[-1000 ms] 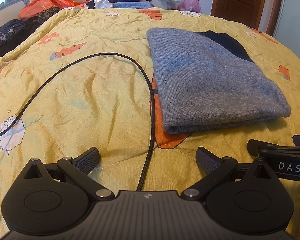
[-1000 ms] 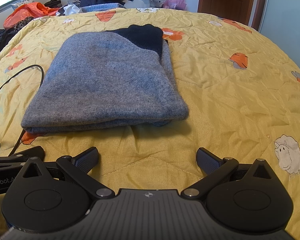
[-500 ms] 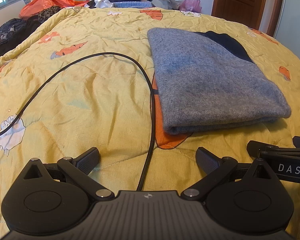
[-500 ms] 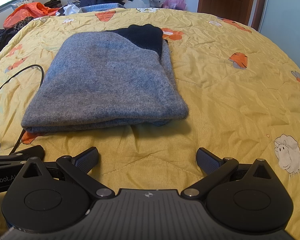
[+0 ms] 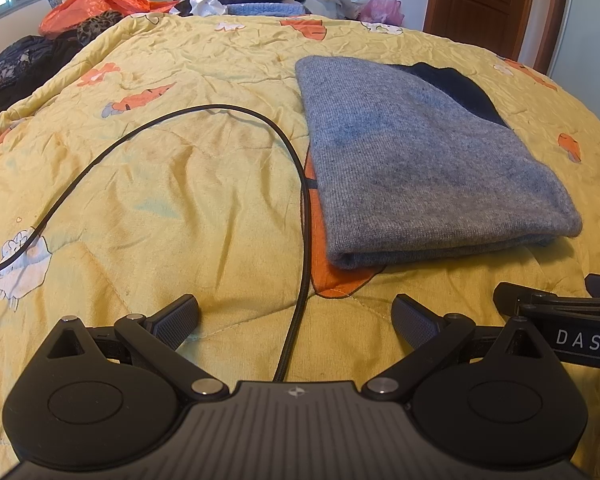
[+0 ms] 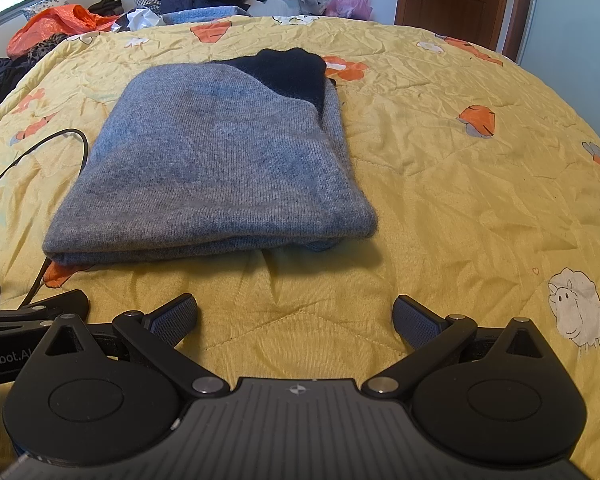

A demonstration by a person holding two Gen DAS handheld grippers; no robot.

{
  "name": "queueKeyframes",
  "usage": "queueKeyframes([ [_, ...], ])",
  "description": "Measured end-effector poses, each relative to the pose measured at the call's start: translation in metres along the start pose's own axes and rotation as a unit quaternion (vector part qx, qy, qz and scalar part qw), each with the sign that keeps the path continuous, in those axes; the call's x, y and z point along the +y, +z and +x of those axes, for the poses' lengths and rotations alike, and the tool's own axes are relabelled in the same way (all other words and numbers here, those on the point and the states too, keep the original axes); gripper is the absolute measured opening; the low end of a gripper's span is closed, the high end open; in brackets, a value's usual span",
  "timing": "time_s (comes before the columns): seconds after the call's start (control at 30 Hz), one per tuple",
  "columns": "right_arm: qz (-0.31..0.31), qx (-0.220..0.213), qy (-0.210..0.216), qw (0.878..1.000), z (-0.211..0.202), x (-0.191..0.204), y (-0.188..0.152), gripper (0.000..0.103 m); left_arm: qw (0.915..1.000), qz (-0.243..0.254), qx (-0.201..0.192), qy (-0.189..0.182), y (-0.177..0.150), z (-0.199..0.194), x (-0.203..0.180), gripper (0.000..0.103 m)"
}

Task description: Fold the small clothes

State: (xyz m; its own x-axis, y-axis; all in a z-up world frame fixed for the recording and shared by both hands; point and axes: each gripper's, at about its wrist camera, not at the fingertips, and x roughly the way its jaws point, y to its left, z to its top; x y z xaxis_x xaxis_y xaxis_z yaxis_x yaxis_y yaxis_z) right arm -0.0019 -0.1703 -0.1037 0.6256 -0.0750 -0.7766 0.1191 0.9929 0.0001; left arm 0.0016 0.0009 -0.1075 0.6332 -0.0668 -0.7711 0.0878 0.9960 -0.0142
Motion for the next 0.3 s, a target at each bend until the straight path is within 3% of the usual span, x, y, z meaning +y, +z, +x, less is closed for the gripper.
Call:
queueKeyframes([
  [0.17, -0.001, 0.003, 0.001, 1.0, 0.0, 0.0, 0.001, 0.103, 0.9988, -0.036, -0.028, -0.016, -0.004, -0.01, 0.01, 0.103],
  [0.3, 0.006, 0.006, 0.006, 1.0, -0.006, -0.003, 0.004, 0.103, 0.9978, -0.02, -0.063, 0.0, -0.002, -0.029, 0.005, 0.103],
])
